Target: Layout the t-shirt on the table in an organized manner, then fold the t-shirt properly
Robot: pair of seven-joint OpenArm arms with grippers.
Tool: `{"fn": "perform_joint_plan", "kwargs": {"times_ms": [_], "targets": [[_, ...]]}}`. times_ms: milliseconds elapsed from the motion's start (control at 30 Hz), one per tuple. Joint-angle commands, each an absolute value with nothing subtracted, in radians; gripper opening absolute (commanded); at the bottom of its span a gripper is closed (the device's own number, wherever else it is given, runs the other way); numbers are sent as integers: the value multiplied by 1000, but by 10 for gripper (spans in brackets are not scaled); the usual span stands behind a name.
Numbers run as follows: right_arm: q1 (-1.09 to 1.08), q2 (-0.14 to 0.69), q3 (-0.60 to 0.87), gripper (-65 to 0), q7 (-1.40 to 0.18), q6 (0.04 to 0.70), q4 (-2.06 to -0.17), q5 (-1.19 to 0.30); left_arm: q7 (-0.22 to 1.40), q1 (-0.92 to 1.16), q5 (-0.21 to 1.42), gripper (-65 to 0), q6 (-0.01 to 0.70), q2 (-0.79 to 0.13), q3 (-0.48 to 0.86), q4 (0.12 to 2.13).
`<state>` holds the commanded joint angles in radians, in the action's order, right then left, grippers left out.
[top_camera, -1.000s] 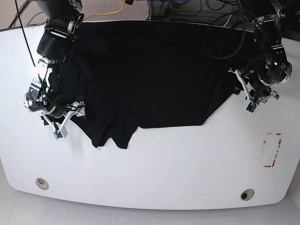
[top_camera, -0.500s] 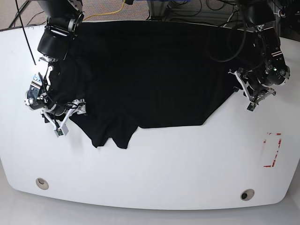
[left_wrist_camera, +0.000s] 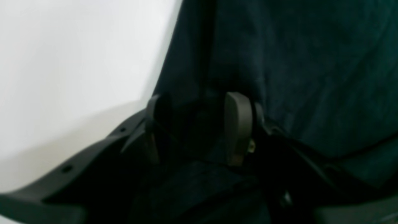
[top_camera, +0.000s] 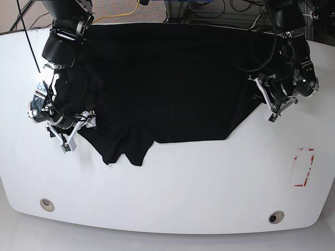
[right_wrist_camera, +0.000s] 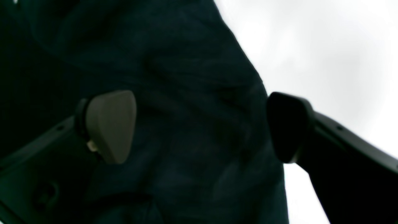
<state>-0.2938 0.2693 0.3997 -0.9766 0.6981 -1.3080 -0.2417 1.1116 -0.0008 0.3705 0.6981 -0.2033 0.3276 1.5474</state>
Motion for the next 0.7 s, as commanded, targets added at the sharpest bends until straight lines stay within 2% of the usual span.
{"fn": "perform_joint_plan", "kwargs": {"times_ms": [700], "targets": [[-297, 268, 400, 0, -977, 698, -1308, -242, 1144, 1, 372, -388, 698, -206, 326, 1554]]}}
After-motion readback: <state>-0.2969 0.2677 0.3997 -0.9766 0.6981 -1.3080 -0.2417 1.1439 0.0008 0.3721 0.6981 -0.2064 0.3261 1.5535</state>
